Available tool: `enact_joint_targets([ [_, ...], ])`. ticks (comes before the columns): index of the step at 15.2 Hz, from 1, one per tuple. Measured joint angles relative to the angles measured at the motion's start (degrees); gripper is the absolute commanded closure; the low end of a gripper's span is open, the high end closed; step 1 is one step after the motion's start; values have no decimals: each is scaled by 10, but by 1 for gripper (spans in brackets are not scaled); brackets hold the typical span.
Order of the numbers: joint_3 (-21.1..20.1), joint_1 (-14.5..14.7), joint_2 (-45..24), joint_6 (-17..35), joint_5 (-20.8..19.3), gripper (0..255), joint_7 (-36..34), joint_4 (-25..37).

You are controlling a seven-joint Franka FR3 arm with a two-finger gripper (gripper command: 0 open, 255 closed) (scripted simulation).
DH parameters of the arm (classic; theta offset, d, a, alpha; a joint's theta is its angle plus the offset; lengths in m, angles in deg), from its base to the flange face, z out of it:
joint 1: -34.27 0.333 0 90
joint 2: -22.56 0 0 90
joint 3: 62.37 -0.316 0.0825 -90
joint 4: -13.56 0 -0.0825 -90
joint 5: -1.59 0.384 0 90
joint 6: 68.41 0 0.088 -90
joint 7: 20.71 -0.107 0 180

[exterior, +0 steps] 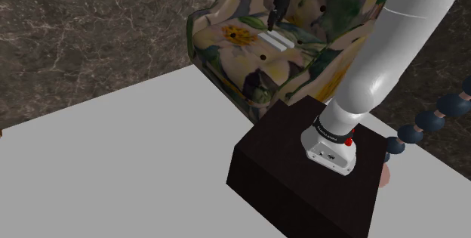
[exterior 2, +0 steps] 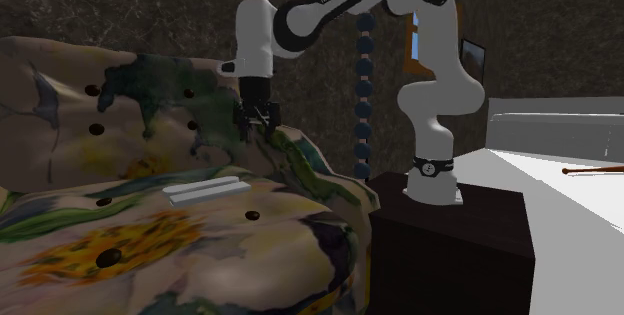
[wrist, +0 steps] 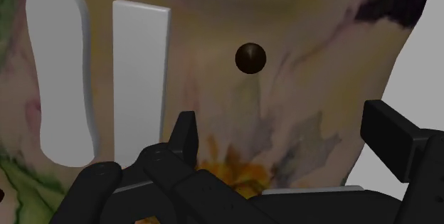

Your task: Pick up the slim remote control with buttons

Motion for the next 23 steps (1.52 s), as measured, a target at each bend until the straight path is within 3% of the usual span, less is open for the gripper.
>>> enact_joint_targets([
  [8,-10,-73,-182,4,89,0,79,146],
  [13,-24,-122,-285,-15,121,0,101,255],
  [21,-36,-134,-328,16,137,0,110,267],
  [22,-37,-134,-329,17,137,255,110,267],
  [23,-37,-135,-331,18,138,255,111,268],
])
